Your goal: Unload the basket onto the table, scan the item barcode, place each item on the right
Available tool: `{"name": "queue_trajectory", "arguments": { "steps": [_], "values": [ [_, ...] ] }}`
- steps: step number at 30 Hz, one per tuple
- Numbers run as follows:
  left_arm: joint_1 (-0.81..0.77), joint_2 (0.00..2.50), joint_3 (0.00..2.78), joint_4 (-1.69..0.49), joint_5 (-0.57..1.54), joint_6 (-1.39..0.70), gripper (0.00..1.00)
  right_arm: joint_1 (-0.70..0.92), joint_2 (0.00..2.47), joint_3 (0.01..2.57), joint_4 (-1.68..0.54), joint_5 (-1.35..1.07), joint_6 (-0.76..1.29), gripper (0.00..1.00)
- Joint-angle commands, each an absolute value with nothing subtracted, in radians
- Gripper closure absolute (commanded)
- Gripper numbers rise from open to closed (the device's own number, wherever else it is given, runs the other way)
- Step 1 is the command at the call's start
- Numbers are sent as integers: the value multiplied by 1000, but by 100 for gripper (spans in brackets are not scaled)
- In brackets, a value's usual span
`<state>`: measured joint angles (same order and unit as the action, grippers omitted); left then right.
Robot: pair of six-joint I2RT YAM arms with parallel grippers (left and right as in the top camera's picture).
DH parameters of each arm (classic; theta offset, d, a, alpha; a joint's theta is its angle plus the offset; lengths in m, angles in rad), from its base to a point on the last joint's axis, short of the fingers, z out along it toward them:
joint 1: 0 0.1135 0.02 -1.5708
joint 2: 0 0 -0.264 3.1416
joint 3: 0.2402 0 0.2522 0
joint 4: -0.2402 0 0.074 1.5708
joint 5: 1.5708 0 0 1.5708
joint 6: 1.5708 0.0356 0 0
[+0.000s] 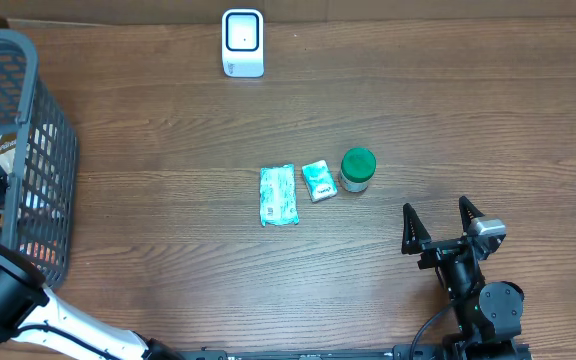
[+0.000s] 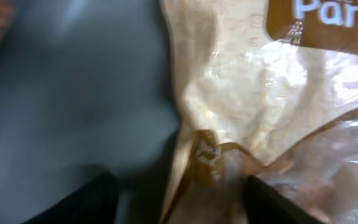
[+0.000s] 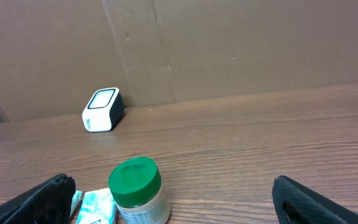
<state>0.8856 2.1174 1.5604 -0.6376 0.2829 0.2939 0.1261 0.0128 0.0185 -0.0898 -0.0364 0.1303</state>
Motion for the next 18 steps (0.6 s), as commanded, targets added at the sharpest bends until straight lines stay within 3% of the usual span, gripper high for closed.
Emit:
{"name": "queue_trajectory", "arguments": {
  "steps": [1, 2, 5, 7, 18],
  "values": [
    [883, 2190, 1549, -650, 372, 318, 47, 122, 3, 8, -82, -31, 130, 0],
    [883, 2191, 1549, -650, 380, 318, 59, 122, 3, 8, -82, -31, 130, 0],
    [883, 2191, 1549, -654, 393, 308, 76, 122, 3, 8, -82, -31, 130, 0],
    [882, 2191, 1549, -665, 393, 306, 95, 122, 3, 8, -82, -31, 130, 0],
    [883, 2137, 1687, -778, 393, 208, 96, 122, 3, 8, -82, -31, 130, 0]
  ]
}}
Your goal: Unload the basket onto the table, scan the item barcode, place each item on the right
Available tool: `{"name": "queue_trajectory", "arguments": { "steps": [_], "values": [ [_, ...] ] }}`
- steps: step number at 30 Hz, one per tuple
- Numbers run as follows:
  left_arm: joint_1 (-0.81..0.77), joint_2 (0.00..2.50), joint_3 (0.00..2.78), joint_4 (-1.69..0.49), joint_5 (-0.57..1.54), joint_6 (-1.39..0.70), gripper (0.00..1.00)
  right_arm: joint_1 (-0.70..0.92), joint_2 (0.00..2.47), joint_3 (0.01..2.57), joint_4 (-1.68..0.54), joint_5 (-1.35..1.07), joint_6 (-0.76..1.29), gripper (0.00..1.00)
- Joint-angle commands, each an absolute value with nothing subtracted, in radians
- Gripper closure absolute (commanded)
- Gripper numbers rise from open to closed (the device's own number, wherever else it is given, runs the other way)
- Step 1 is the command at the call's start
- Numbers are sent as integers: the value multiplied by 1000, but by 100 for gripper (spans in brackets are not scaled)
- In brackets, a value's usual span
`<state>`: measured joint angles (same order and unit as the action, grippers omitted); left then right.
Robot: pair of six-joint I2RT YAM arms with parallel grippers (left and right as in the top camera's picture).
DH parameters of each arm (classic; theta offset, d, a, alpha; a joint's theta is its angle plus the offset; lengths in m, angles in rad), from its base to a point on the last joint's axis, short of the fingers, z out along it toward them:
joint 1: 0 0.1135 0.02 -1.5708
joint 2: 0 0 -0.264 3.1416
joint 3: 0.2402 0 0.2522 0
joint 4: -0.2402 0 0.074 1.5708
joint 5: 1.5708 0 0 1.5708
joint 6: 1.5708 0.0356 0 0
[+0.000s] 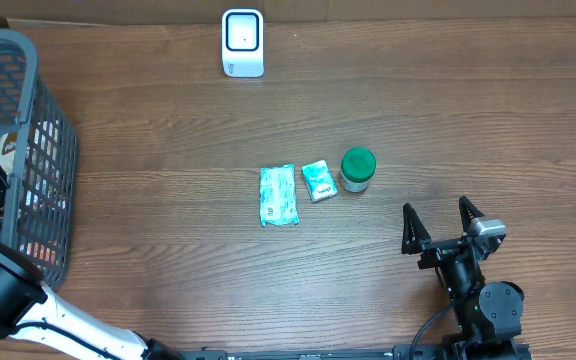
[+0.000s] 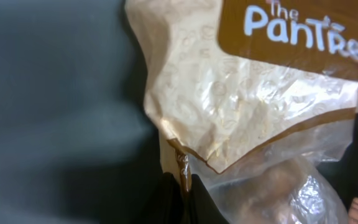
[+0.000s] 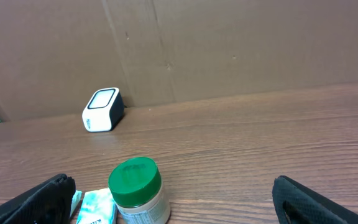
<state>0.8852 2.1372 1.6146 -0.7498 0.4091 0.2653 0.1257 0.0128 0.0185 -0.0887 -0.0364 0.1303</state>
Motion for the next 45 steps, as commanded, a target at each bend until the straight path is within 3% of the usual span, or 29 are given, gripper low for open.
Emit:
{"name": "queue_trajectory", "arguments": {
  "steps": [1, 9, 22, 33, 45],
  "values": [
    [883, 2123, 1715, -791, 393, 189, 96, 122, 3, 8, -82, -31, 130, 0],
    [880, 1909, 1959, -938, 394, 62, 96, 122, 3, 8, -82, -31, 130, 0],
    [789, 1500, 1976, -1028, 495, 17, 96, 122, 3, 8, -82, -31, 130, 0],
    [404, 1456, 1956, -1140, 459, -4, 96, 122, 3, 8, -82, -31, 130, 0],
    [53, 1638, 1623, -1082, 288, -328, 96, 122, 3, 8, -82, -32, 130, 0]
  ]
}}
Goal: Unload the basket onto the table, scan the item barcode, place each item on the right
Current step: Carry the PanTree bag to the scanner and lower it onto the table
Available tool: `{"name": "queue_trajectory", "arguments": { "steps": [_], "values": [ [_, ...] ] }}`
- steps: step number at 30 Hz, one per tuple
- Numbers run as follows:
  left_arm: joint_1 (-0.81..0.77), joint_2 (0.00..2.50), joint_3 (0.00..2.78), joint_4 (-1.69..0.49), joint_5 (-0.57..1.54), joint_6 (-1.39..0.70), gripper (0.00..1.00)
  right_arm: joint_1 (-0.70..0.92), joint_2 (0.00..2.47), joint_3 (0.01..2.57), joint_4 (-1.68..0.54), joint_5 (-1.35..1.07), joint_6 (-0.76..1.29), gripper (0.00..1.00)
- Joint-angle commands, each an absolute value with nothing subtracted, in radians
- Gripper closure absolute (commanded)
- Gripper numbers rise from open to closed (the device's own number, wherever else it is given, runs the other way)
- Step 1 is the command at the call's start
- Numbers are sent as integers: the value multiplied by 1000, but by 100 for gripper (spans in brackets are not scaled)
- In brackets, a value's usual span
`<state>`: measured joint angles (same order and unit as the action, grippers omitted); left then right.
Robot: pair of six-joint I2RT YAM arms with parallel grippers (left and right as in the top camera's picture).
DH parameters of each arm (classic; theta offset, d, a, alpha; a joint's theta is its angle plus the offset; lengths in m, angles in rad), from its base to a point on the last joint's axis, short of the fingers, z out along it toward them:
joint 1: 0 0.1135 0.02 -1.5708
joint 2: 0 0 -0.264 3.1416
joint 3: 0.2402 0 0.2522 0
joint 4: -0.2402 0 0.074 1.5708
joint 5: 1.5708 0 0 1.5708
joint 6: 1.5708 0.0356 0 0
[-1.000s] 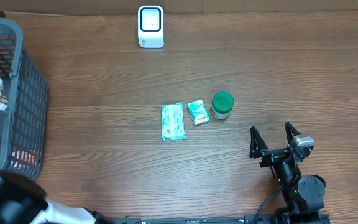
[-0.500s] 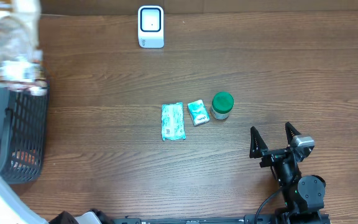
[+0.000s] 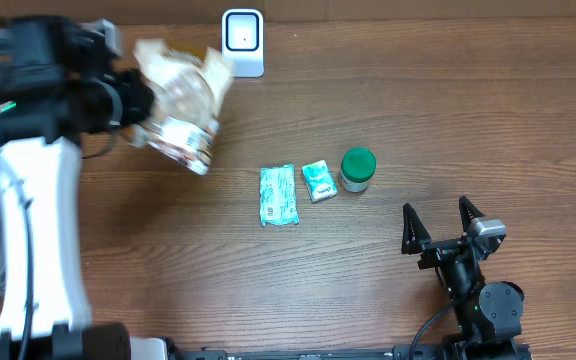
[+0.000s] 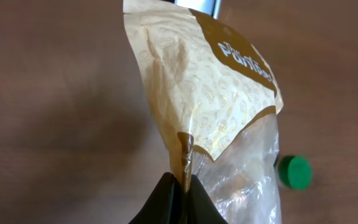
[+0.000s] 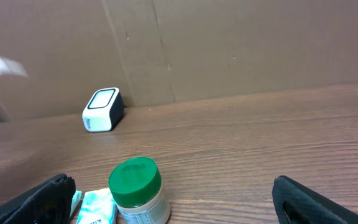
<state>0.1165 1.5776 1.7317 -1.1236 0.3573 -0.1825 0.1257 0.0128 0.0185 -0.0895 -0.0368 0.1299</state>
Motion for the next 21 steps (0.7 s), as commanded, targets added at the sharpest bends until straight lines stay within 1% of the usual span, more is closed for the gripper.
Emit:
{"name": "queue_trajectory", "arguments": {
  "steps": [1, 5, 9, 14, 16, 18, 19, 20, 21],
  "values": [
    [33, 1654, 1585, -1058, 288, -341, 96, 122, 3, 8, -82, -31, 130, 0],
    [-27, 1693, 1456, -957, 278, -384, 96, 122, 3, 8, -82, -31, 130, 0],
    [-56, 1704, 1353, -851, 263, -445, 96, 122, 3, 8, -82, -31, 130, 0],
    [-60, 1706, 1293, -803, 255, -465, 96, 122, 3, 8, -82, -31, 130, 0],
    [-61, 1707, 1288, -804, 260, -469, 94, 122, 3, 8, -82, -31, 130, 0],
    [-69, 1707, 1285, -804, 262, -469, 83, 122, 3, 8, -82, -31, 130, 0],
    [-77, 1707, 1285, -804, 262, -469, 63, 122, 3, 8, -82, -31, 130, 0],
    [-84, 1707, 1285, -804, 262, -468, 48, 122, 3, 8, -82, -31, 130, 0],
    [-88, 1707, 1285, -803, 262, -468, 43, 122, 3, 8, -82, -31, 130, 0]
  ]
}}
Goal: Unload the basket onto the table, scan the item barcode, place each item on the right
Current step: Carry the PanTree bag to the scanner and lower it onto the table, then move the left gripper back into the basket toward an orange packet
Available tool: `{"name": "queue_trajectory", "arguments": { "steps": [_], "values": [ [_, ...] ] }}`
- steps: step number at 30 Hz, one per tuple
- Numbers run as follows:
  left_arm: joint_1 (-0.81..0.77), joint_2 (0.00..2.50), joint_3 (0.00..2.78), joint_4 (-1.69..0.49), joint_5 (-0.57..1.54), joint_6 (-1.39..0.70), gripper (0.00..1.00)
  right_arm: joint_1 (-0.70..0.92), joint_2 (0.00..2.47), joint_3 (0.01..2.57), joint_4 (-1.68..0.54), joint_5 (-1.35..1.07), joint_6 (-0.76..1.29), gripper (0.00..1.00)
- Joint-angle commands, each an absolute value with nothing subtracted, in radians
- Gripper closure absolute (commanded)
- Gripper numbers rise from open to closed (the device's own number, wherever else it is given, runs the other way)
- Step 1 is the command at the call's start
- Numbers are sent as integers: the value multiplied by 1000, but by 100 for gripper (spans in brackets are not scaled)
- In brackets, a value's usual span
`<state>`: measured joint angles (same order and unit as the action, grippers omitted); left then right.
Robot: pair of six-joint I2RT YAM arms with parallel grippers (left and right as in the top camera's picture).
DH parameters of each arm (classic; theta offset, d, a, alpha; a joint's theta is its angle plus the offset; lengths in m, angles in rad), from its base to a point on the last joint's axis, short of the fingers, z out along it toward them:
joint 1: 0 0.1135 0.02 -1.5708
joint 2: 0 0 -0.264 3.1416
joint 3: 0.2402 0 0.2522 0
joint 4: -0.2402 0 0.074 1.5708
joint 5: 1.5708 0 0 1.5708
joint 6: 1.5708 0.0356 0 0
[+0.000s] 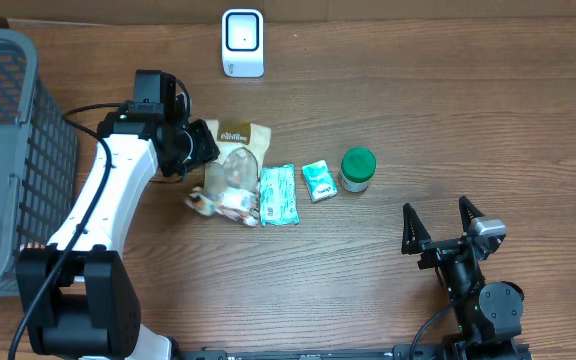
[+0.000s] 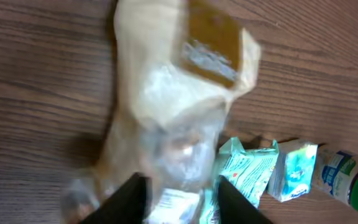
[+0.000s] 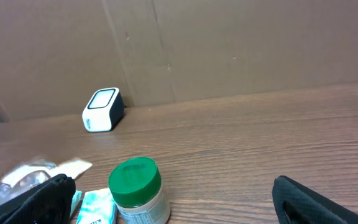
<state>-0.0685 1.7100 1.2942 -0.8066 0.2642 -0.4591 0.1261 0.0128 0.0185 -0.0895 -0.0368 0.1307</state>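
A bread bag (image 1: 230,168), tan top and clear bottom, lies on the table just left of a teal packet (image 1: 278,195). My left gripper (image 1: 198,148) hovers at the bag's left side. In the left wrist view the left gripper (image 2: 182,200) is open, its fingers (image 2: 135,198) straddling the blurred bag (image 2: 173,106). The white scanner (image 1: 242,42) stands at the table's far edge, also visible as the scanner (image 3: 102,110). My right gripper (image 1: 438,225) rests open at the near right, nothing between its fingers (image 3: 306,199).
A small teal box (image 1: 318,180) and a green-lidded jar (image 1: 357,169) stand right of the teal packet. A grey mesh basket (image 1: 38,150) fills the left side. A cardboard wall (image 3: 229,43) closes off the back.
The left gripper was shut on the bag's edge, holding it in the air near the scanner. Now the bag lies on the table beside the teal packet and the gripper is open.
The left gripper was open over the bread bag inside the basket, then shut on its edge there. Later it held the bag up near the scanner. Now the bag lies on the table, let go. The right arm has stayed still throughout.
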Motion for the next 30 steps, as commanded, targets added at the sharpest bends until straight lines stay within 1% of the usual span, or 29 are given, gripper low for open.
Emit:
{"name": "queue_trajectory", "arguments": {
  "steps": [1, 3, 4, 7, 11, 12, 14, 18, 20, 25, 30],
  "values": [
    [-91, 1707, 1285, -803, 258, -467, 39, 122, 3, 8, -82, -31, 130, 0],
    [-92, 1707, 1285, -795, 258, -452, 32, 122, 3, 8, -82, -31, 130, 0],
    [-92, 1706, 1286, -789, 259, -452, 29, 122, 3, 8, -82, -31, 130, 0],
    [-92, 1693, 1310, -788, 263, -444, 23, 122, 3, 8, -82, -31, 130, 0],
    [-91, 1646, 1429, -838, 261, -353, 18, 122, 3, 8, -82, -31, 130, 0],
    [-90, 1634, 1472, -855, 258, -321, 16, 122, 3, 8, -82, -31, 130, 0],
    [-85, 1612, 1584, -903, 246, -239, 1, 122, 3, 8, -82, -31, 130, 0],
    [-45, 1590, 1790, -1031, 183, -189, 0, 122, 3, 8, -82, -31, 130, 0],
    [25, 1589, 1928, -1132, 172, -140, 0, 122, 3, 8, -82, -31, 130, 0],
    [231, 1589, 2089, -1261, 173, -141, 1, 122, 3, 8, -82, -31, 130, 0],
    [477, 1590, 2114, -1327, 176, -211, 7, 122, 3, 8, -82, -31, 130, 0]
  ]
}}
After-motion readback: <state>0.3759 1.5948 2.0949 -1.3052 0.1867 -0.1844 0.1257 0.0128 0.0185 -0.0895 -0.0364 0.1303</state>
